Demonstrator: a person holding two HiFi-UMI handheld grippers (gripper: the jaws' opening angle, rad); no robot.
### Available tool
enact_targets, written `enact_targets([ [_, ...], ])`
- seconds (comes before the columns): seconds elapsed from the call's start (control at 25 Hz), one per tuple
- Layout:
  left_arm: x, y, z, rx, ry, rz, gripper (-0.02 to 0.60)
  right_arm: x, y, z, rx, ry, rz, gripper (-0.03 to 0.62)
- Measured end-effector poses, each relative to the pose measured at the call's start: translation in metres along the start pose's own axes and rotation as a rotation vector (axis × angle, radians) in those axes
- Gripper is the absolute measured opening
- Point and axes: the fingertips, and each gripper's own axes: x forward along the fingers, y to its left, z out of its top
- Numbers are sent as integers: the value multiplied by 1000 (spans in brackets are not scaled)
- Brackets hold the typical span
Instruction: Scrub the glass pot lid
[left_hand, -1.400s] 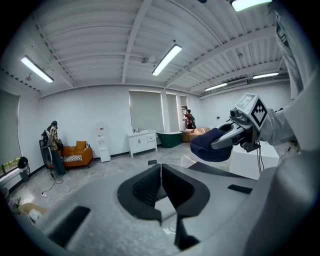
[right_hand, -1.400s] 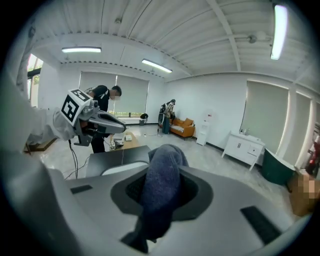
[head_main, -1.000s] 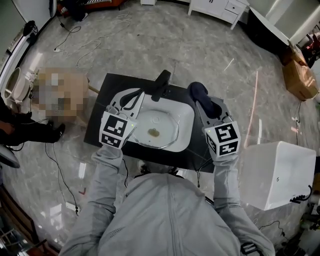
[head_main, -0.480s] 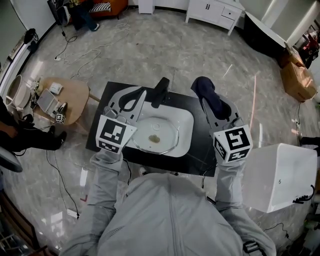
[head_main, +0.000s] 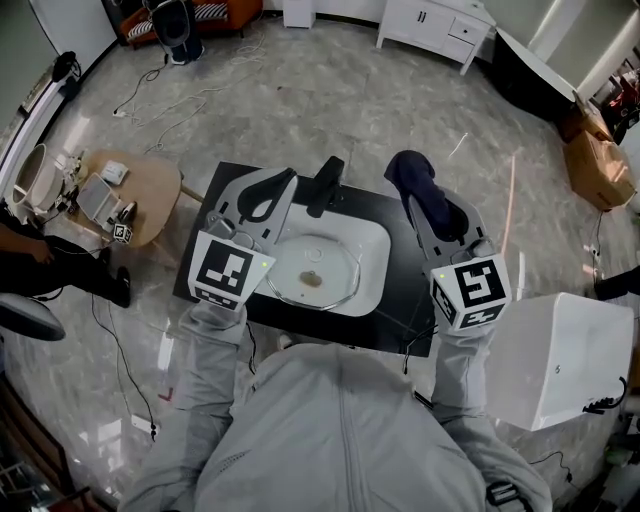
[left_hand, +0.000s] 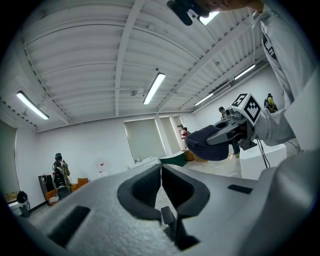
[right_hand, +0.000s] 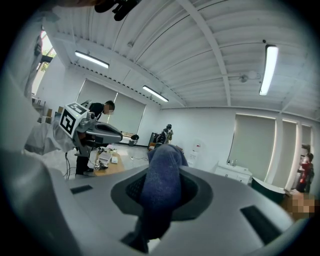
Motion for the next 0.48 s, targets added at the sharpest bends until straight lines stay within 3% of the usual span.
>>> enact_targets([
  [0.48,3,1,-6,0,9,-2,29,8,-1,-6,-5,9,-1,82],
])
